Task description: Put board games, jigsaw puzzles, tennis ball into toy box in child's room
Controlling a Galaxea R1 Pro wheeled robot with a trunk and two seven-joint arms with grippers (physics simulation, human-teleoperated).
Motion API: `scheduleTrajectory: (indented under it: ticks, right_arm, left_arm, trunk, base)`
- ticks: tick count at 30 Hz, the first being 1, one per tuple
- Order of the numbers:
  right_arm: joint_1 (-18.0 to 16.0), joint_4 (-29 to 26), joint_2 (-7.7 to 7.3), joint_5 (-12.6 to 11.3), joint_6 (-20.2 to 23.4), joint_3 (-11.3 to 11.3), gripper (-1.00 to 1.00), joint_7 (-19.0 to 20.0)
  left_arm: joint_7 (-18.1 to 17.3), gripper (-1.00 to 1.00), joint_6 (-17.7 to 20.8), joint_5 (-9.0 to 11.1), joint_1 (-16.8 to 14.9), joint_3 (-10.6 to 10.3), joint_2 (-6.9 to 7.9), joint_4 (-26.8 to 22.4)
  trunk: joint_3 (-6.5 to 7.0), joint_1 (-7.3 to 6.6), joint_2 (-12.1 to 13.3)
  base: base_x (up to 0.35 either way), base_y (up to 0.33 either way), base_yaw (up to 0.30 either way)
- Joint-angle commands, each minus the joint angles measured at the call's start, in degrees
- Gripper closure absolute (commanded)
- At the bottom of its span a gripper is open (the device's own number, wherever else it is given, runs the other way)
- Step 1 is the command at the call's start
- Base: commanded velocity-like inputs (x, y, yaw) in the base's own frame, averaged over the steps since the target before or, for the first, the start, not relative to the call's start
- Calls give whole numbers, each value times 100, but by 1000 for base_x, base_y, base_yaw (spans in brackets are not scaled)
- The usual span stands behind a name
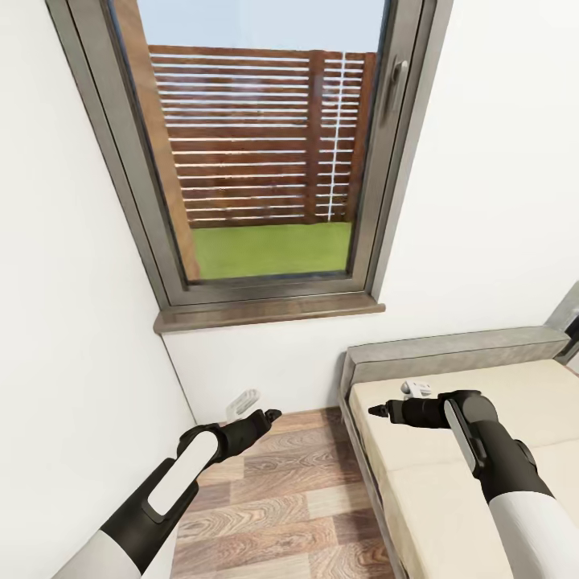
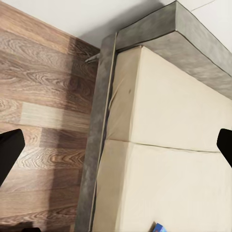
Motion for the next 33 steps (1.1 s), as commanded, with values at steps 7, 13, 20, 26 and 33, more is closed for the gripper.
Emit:
scheduleTrajectory:
  ticks: [7,13,20,26,33]
  right_arm:
    - [-5,-5,-1,14,32,-7,-100,25]
    - [-5,-7,-4,14,33,-8,-100,25]
    - [-5,-8,-5,14,32,-8,-100,25]
    - [-5,-8,-11,9,8,-8,-100,28]
    - [-5,-8,-21,3,-19,-8,-100,35]
  left_arm:
    - [49,-100,-3,52,-8,-16,5,-10]
    - [49,-100,-2,52,-8,-19,5,-10]
    - [45,-100,-2,52,-9,-21,5,-10]
    - [48,-100,-6,46,-9,-27,5,-10]
    - [49,-100,-8,44,-9,-30,10,-10]
  trunk:
    - [-12,4,-12]
    - [-12,4,-12]
    - [-12,4,-12]
    - [-12,4,-12]
    - [-12,4,-12]
  base:
    - [0,10,-26]
    - [0,5,-18]
    - [60,10,-7]
    - [161,7,-3]
    - [199,3,-1]
